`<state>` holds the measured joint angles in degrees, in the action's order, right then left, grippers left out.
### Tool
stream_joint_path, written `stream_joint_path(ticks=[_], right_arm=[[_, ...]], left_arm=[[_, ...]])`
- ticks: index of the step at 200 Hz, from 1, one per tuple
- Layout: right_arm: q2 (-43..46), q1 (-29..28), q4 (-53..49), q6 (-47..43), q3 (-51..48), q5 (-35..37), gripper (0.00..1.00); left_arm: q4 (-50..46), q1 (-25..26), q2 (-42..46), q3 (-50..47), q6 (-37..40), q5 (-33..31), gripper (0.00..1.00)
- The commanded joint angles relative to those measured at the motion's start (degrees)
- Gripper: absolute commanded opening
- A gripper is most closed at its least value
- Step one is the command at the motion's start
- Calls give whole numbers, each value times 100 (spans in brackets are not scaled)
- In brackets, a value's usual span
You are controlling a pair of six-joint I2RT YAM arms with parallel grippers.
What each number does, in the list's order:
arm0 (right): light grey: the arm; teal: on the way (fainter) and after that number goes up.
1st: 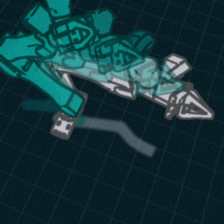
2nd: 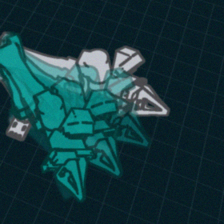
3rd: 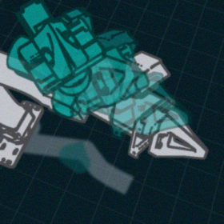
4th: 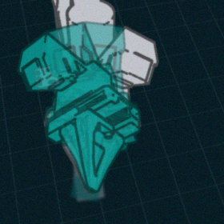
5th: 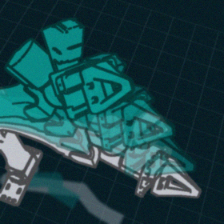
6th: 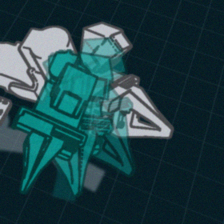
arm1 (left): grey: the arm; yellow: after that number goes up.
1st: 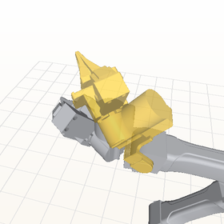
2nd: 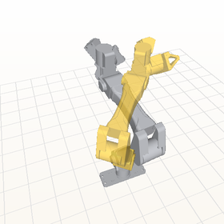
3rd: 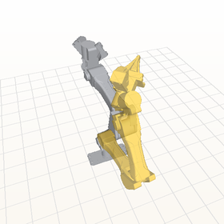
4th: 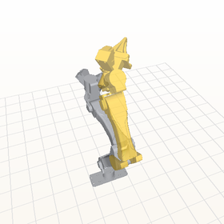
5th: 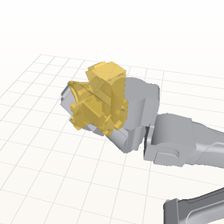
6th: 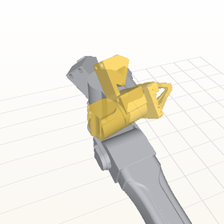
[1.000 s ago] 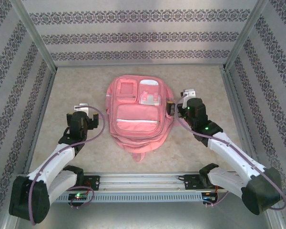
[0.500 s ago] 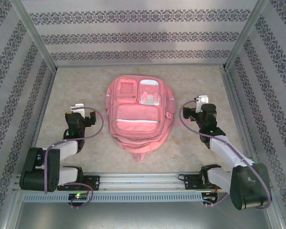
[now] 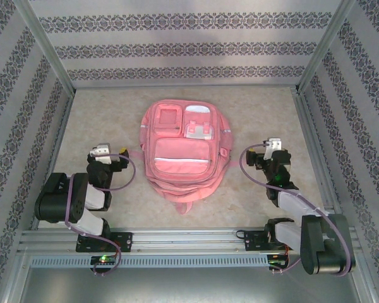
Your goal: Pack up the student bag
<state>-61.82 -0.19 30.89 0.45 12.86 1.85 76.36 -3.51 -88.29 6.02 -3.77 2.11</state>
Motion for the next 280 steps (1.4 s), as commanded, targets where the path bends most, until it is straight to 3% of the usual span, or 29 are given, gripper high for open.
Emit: stream_joint_path(ticks=[1, 26, 50, 81, 98, 122, 136, 145, 156, 165, 185, 210, 248, 280], right_arm=[[355, 241, 813, 358, -359, -42, 98], [736, 554, 1293, 740, -798, -32, 98], [458, 634, 1929, 1215, -984, 77, 98], [-191, 650, 2513, 1497, -909, 592, 98], [-938, 660, 3164, 1213, -661, 77, 98], [-1918, 610, 3600, 624, -266, -1005, 98], [-2656, 530, 4137, 474, -134, -1289, 98], [-2941, 547, 4450, 580, -18, -1384, 98], [-2629, 510, 3388, 523, 239, -1053, 98], [-2441, 327, 2470, 469, 588, -506, 98], [-2580, 57, 2664, 365, 621, 95, 98], [-2470, -22, 2931, 401, 366, 619, 98], [-2465, -17, 3359, 404, 120, 596, 98], [-2526, -17, 3951, 335, -148, 426, 98]], left_arm=[[538, -78, -281, 92, -112, 29, 100], [536, -75, -531, 269, 1, 351, 100], [530, -72, -527, 269, 4, 368, 100], [537, -75, -484, 207, -149, -100, 100], [533, -76, -500, 223, -230, -324, 100], [498, -74, -575, 346, -194, -164, 100], [-126, -73, -434, 598, -101, 40, 100], [-1068, -58, -270, 963, 32, 367, 100], [-2063, -32, -292, 1514, 239, 774, 100], [-2563, 121, -208, 1705, 347, 509, 100], [-2175, 157, -216, 1531, 166, -59, 100], [-1035, 149, -215, 915, -93, -651, 100], [531, 125, -553, 280, -91, -629, 100], [533, 144, -462, 190, 23, -310, 100]])
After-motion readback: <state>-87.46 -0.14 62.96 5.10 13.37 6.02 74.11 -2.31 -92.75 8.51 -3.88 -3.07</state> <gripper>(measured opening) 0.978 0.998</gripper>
